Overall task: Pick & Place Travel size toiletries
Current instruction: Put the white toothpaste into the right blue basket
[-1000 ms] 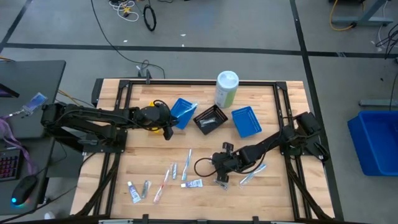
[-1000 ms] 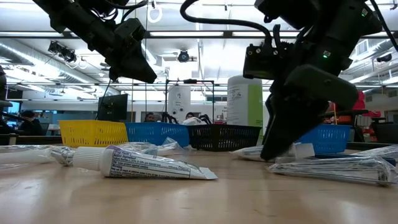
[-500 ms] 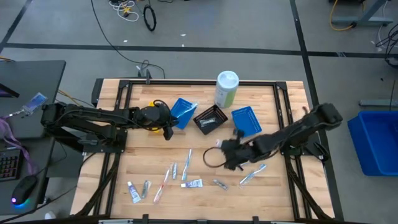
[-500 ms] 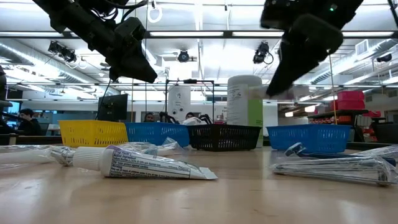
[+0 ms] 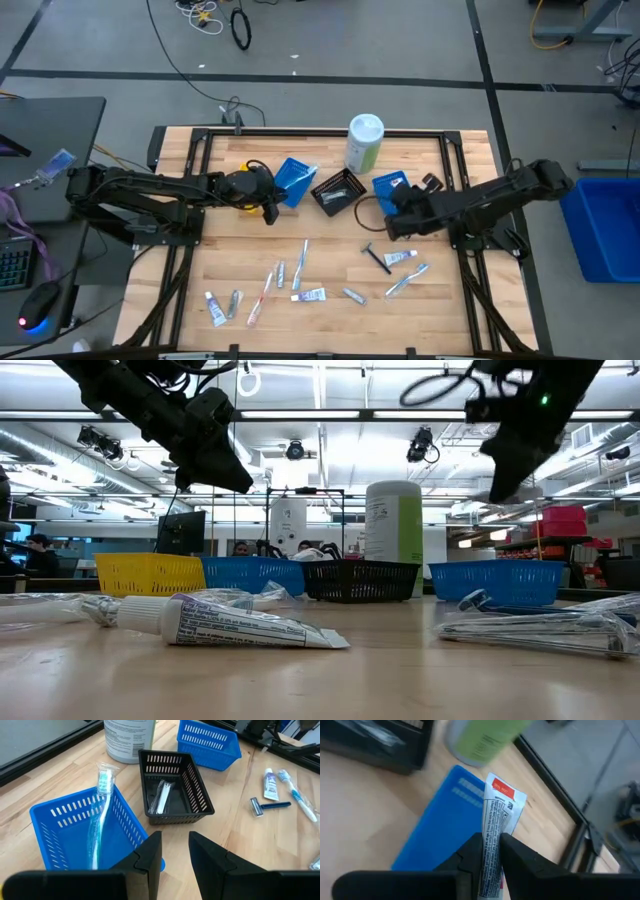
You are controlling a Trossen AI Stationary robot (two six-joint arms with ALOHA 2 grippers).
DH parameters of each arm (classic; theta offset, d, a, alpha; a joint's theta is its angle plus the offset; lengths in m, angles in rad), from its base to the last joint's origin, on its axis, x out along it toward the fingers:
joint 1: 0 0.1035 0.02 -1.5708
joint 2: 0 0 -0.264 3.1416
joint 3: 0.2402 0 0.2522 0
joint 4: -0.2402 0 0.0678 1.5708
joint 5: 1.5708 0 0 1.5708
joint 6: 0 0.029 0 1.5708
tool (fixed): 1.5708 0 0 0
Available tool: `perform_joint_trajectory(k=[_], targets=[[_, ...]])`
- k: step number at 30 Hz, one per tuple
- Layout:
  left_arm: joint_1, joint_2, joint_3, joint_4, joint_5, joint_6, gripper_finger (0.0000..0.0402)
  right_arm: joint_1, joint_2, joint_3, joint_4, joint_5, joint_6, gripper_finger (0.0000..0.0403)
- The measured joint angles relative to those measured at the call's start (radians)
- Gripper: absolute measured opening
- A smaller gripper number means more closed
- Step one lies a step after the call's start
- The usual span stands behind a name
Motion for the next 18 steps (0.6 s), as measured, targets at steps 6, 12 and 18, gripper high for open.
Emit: perform_joint_trajectory(k=[6, 12, 18], targets=[[0.0, 0.0, 0.0, 0.001, -0.001, 0.0, 0.0104, -0.126, 0.0, -0.113, 0.15, -0.001, -0.017, 0.0073], [0.0, 0.0, 0.0, 0.001, -0.003, 0.004, 0.0104, -0.22, 0.0, -0.203, 0.415, -0.101, -0.213, 0.0073], [0.0, 0.0, 0.0, 0.001, -0.003, 0.004, 0.0104, -0.286, 0.0, -0.307, 0.627, -0.143, -0.263, 0.0074]])
